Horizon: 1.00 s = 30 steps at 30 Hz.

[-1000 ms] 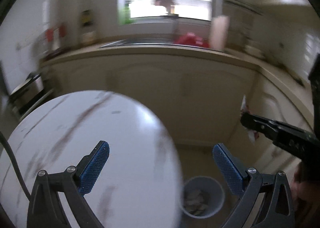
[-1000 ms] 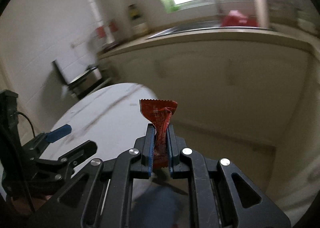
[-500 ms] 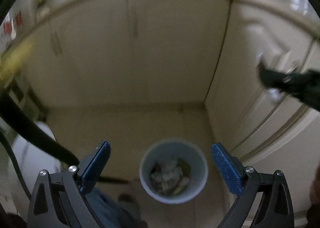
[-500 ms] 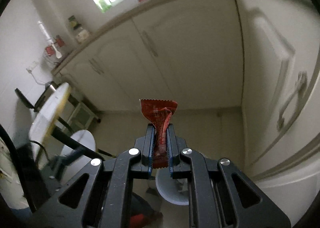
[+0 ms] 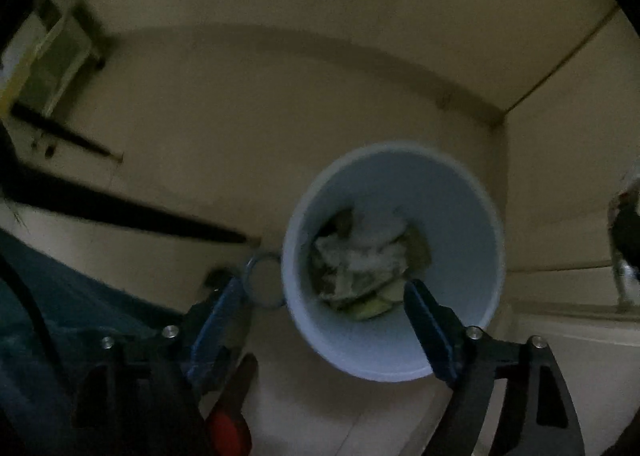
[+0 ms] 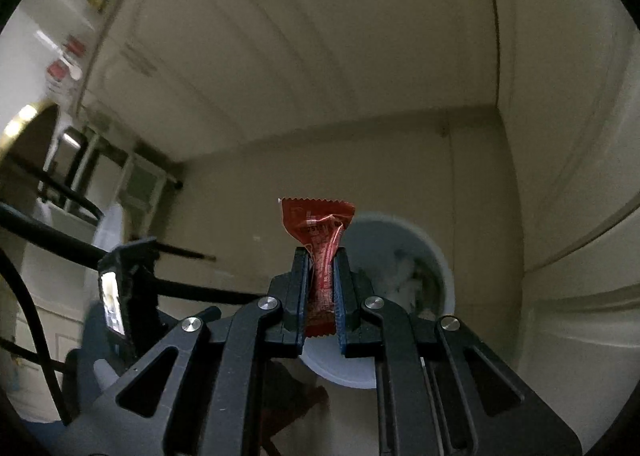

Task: Collect trash
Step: 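Carry the red wrapper with the right gripper down into the blue bin, then open the right gripper inside the blue bin to drop the wrapper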

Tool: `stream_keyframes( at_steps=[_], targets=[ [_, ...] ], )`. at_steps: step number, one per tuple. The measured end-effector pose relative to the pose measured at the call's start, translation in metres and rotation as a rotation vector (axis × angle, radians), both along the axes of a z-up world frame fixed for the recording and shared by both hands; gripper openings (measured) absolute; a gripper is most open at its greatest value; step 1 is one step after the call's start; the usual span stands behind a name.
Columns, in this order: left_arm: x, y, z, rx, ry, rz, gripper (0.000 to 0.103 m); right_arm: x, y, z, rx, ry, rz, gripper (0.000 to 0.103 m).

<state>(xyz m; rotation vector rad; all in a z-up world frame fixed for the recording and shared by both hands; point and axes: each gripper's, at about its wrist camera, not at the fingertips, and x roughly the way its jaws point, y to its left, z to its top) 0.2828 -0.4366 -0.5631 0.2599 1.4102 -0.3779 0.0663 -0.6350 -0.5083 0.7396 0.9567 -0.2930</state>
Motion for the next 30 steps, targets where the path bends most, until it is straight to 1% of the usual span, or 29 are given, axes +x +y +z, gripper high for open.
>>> stream_keyframes(
  at_steps=[1, 2, 4, 6, 8, 9, 11, 12, 15, 16, 17, 18, 20, 22, 27, 30],
  targets=[
    [0.004, 0.000, -0.008, 0.020, 0.009, 0.012, 0.077, 0.005, 0.001, -0.017, 0.007, 0.026, 0.011, 0.011],
    [0.009, -0.005, -0.014, 0.035, -0.001, 0.016, 0.077, 0.008, 0.002, -0.028, 0.013, 0.040, 0.019, 0.011],
    [0.014, -0.013, -0.023, 0.050, -0.031, -0.002, 0.077, 0.013, 0.005, -0.057, 0.050, 0.072, 0.032, 0.011],
    [0.011, -0.020, -0.038, 0.073, -0.025, -0.015, 0.074, 0.016, 0.009, -0.082, 0.076, 0.103, 0.042, 0.011],
    [0.008, -0.026, -0.060, 0.092, 0.029, -0.008, 0.063, 0.020, 0.012, -0.102, 0.094, 0.129, 0.052, 0.011],
    [0.012, -0.028, -0.073, 0.110, 0.057, 0.003, 0.062, 0.022, 0.013, -0.110, 0.102, 0.141, 0.056, 0.011],
    [0.018, -0.030, -0.096, 0.145, 0.105, 0.034, 0.055, 0.023, 0.015, -0.126, 0.115, 0.164, 0.061, 0.011],
    [0.022, -0.033, -0.104, 0.153, 0.119, 0.044, 0.053, 0.022, 0.014, -0.133, 0.122, 0.174, 0.062, 0.011],
    [0.029, -0.040, -0.128, 0.175, 0.126, 0.060, 0.044, 0.021, 0.013, -0.145, 0.134, 0.194, 0.068, 0.011],
    [0.033, -0.045, -0.133, 0.174, 0.124, 0.058, 0.035, 0.020, 0.014, -0.149, 0.136, 0.202, 0.071, 0.011],
    [0.034, -0.048, -0.139, 0.179, 0.130, 0.052, 0.024, 0.020, 0.014, -0.151, 0.140, 0.211, 0.076, 0.011],
    [0.034, -0.050, -0.145, 0.205, 0.116, 0.054, 0.023, 0.020, 0.016, -0.155, 0.145, 0.218, 0.079, 0.011],
    [0.035, -0.046, -0.150, 0.214, 0.114, 0.085, 0.012, 0.024, 0.020, -0.158, 0.151, 0.228, 0.087, 0.011],
    [0.039, -0.042, -0.158, 0.189, 0.137, 0.127, 0.010, 0.023, 0.021, -0.164, 0.157, 0.233, 0.093, 0.011],
    [0.034, -0.042, -0.170, 0.178, 0.147, 0.142, 0.010, 0.025, 0.025, -0.168, 0.161, 0.236, 0.105, 0.011],
    [0.032, -0.036, -0.160, 0.171, 0.151, 0.144, 0.010, 0.026, 0.021, -0.167, 0.159, 0.235, 0.112, 0.011]
  ],
)
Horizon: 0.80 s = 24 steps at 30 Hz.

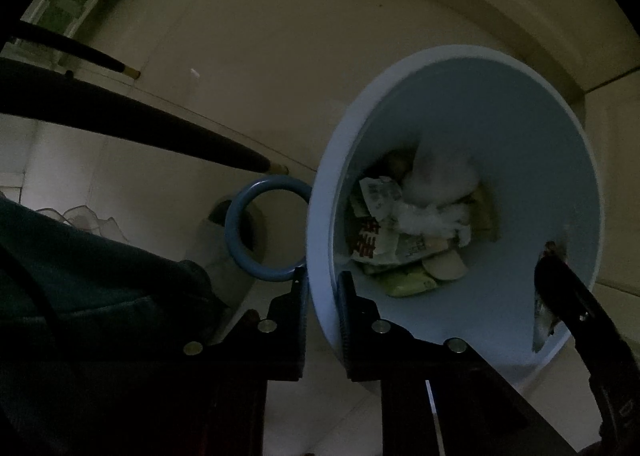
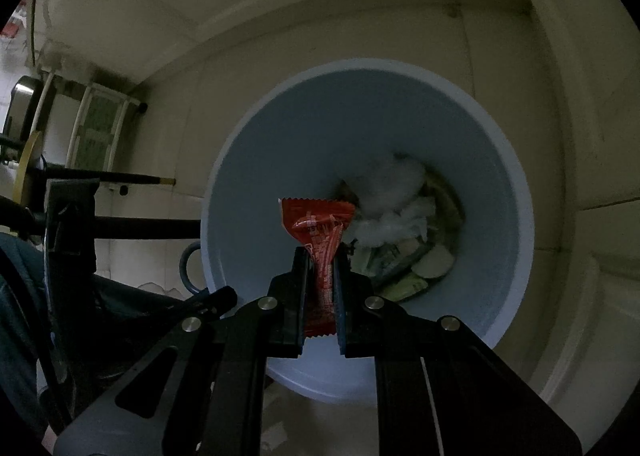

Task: Collect trash
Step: 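Open the right gripper inside the blue bin to drop the wrapper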

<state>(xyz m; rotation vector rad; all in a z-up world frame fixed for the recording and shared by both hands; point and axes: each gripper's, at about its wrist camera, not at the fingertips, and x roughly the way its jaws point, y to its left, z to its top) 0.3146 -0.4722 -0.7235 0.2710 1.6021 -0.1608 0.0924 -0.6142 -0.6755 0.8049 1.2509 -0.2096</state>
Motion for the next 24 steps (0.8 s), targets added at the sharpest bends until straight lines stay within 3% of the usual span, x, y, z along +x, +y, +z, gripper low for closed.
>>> stream_keyframes(
  at_steps=[15, 18, 20, 24],
  targets=[
    [-0.003, 0.020, 0.043, -0.011, 0.030, 0.018, 0.010, 0.008, 0.007, -0.001, -0.002, 0.038, 0.016, 0.011],
    [-0.001, 0.026, 0.063, -0.009, 0.032, 0.020, 0.010, 0.009, 0.007, -0.005, -0.001, 0.060, 0.008, 0.012],
    [-0.001, 0.026, 0.068, -0.010, 0.034, 0.025, 0.010, 0.009, 0.005, -0.011, 0.014, 0.082, -0.010, 0.016],
    [-0.001, 0.029, 0.074, -0.010, 0.038, 0.031, 0.010, 0.004, 0.002, -0.019, 0.029, 0.109, -0.042, 0.040]
  ],
)
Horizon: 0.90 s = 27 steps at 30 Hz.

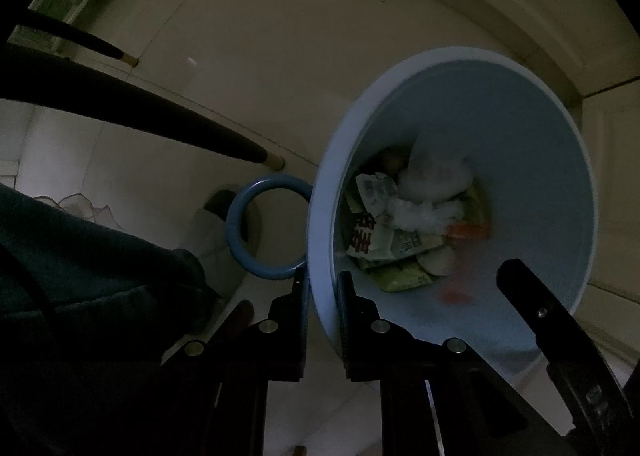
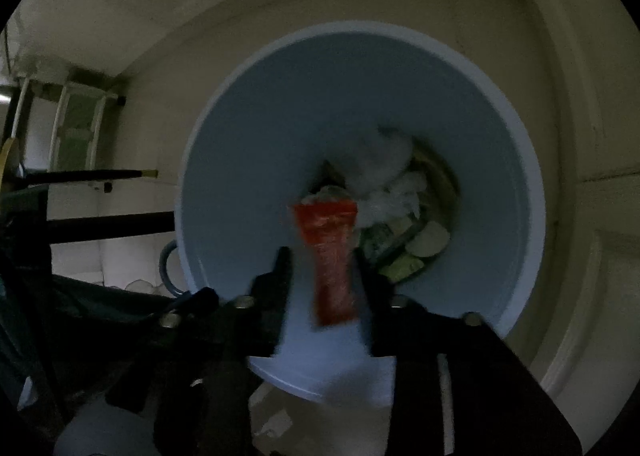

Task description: Collect trash

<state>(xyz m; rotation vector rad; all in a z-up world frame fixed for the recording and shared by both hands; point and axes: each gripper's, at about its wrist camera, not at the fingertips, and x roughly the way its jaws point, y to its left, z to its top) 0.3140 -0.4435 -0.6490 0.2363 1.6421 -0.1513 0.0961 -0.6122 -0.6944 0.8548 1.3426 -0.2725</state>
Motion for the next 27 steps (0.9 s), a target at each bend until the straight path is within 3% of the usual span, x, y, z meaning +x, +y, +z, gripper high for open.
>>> stream_keyframes(
  at_steps=[2, 3, 4, 5, 6, 7, 8, 14, 19, 22, 27],
  targets=[
    [0.001, 0.000, 0.003, 0.003, 0.004, 0.000, 0.012, -0.004, -0.003, -0.001, -0.003, 0.003, -0.025, 0.067],
    [0.002, 0.001, 0.008, -0.001, 0.003, 0.007, 0.014, -0.006, -0.005, -0.002, -0.006, 0.005, -0.040, 0.093],
    [0.003, 0.001, 0.009, -0.006, 0.001, 0.012, 0.024, -0.008, -0.006, -0.002, -0.012, 0.006, -0.057, 0.103],
    [0.004, 0.001, 0.010, 0.000, -0.006, 0.007, 0.047, -0.010, -0.007, 0.000, -0.019, 0.001, -0.074, 0.103],
    [0.005, 0.001, 0.012, 0.015, -0.015, -0.001, 0.062, -0.011, -0.007, 0.002, -0.021, 0.004, -0.082, 0.103],
    [0.004, 0.001, 0.013, 0.029, -0.026, -0.006, 0.086, -0.013, -0.007, 0.003, -0.025, 0.019, -0.086, 0.103],
    [0.004, 0.000, 0.016, 0.030, -0.046, -0.007, 0.090, -0.015, -0.008, 0.006, -0.035, 0.029, -0.101, 0.103],
    [-0.006, -0.015, 0.035, -0.076, -0.085, -0.102, 0.094, -0.029, -0.018, 0.045, -0.105, -0.006, -0.167, 0.103],
    [-0.019, -0.027, 0.066, -0.229, -0.118, -0.190, 0.094, -0.047, -0.028, 0.093, -0.170, -0.063, -0.246, 0.103],
    [-0.026, -0.026, 0.096, -0.283, -0.177, -0.248, 0.094, -0.056, -0.024, 0.132, -0.238, -0.110, -0.268, 0.103],
    [-0.043, -0.012, 0.171, -0.413, -0.278, -0.352, 0.094, -0.074, -0.017, 0.221, -0.396, -0.226, -0.329, 0.103]
  ],
)
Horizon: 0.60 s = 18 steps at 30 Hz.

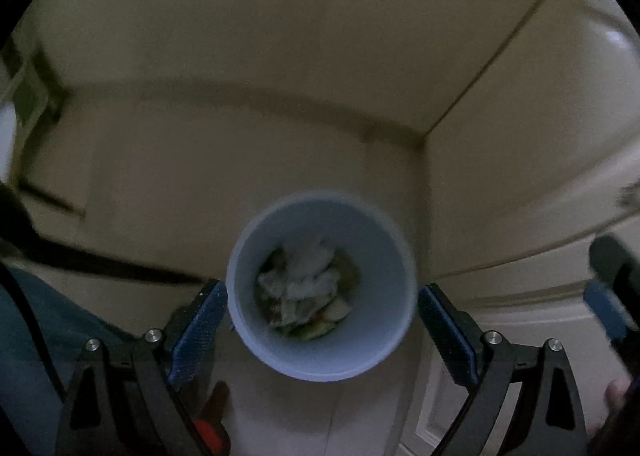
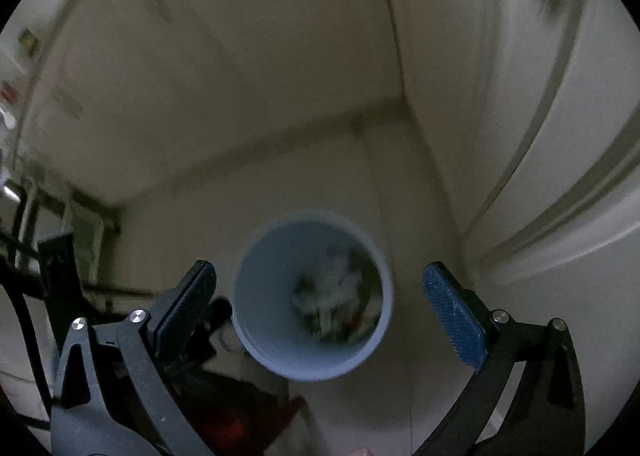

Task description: Collect trash

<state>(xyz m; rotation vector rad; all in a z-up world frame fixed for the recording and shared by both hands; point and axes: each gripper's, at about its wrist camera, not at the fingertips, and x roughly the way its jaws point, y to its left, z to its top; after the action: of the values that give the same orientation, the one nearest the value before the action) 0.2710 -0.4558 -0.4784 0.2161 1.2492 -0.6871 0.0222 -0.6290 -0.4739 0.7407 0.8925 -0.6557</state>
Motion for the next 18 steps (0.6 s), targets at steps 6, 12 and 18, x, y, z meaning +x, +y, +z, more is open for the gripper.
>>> stream_keyframes(
  at_steps=[6, 12, 18],
  targets=[
    [-0.021, 0.043, 0.095, -0.131, -0.110, -0.049, 0.094, -0.013, 0.015, 0.121, -0.204, -0.149, -0.036, 0.103],
    [-0.049, 0.091, 0.181, -0.275, -0.191, -0.070, 0.095, -0.005, 0.040, 0.211, -0.347, -0.259, -0.029, 0.103],
    [-0.074, 0.161, 0.264, -0.382, -0.338, -0.032, 0.098, 0.005, 0.074, 0.287, -0.443, -0.374, 0.007, 0.103]
  ],
)
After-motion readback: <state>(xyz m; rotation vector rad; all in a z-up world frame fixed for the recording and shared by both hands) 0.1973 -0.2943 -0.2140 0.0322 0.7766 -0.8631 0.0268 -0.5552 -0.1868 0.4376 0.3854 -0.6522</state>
